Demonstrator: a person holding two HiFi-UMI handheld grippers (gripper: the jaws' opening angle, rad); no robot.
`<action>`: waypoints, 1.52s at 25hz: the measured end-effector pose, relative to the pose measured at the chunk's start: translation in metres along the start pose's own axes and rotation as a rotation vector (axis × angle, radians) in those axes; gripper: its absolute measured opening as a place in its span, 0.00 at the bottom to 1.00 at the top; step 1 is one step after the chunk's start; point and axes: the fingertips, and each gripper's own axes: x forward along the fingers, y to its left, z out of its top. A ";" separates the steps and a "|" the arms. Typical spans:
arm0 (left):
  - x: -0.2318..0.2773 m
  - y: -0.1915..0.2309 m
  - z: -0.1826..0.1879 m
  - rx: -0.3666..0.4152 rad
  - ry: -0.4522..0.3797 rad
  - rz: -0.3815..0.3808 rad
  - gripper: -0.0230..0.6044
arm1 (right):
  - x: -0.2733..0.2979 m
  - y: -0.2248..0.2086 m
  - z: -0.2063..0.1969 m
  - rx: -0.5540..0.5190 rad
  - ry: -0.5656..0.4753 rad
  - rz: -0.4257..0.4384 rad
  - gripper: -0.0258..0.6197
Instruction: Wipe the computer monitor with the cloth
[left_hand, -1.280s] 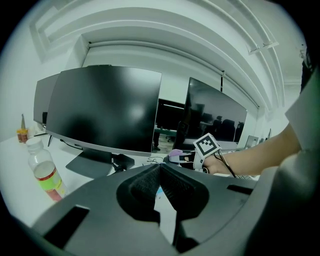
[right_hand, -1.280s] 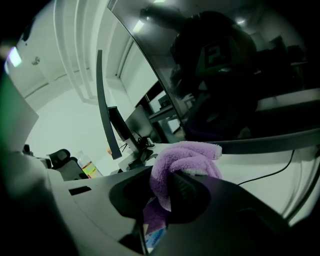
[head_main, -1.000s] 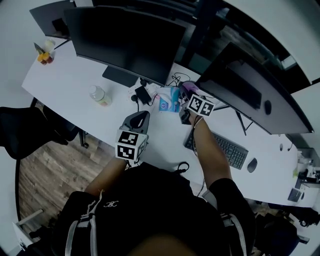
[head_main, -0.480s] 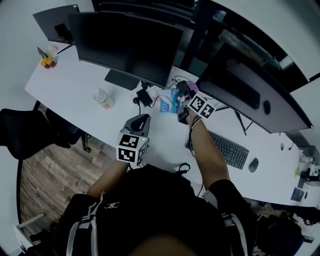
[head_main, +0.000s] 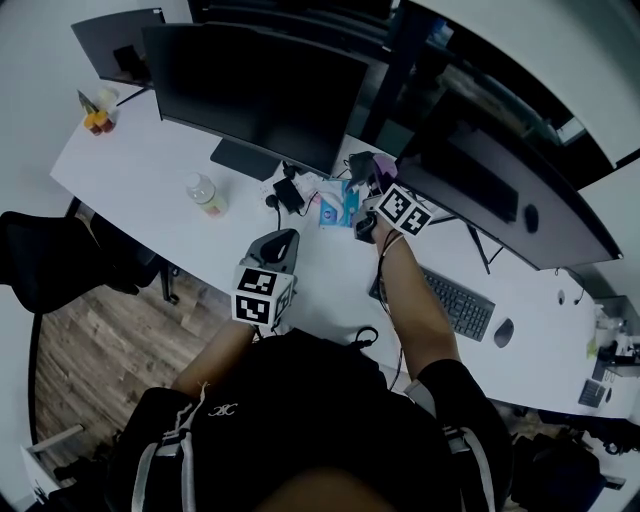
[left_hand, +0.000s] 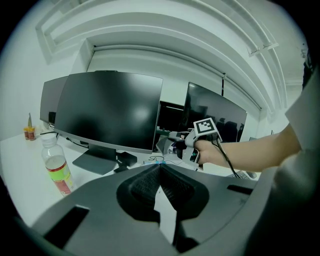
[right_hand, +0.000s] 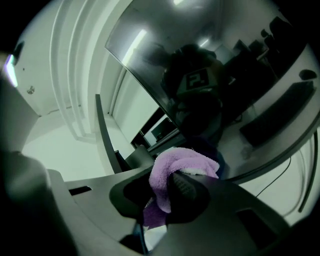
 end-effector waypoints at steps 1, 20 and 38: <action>0.000 0.000 0.000 0.000 0.000 0.002 0.06 | 0.000 0.005 0.005 -0.019 -0.011 0.004 0.16; -0.008 -0.011 0.010 0.002 -0.054 0.016 0.06 | -0.018 0.066 0.070 -0.351 -0.101 -0.015 0.16; -0.024 -0.027 0.016 0.025 -0.080 -0.005 0.06 | -0.063 0.176 0.176 -0.567 -0.322 0.056 0.17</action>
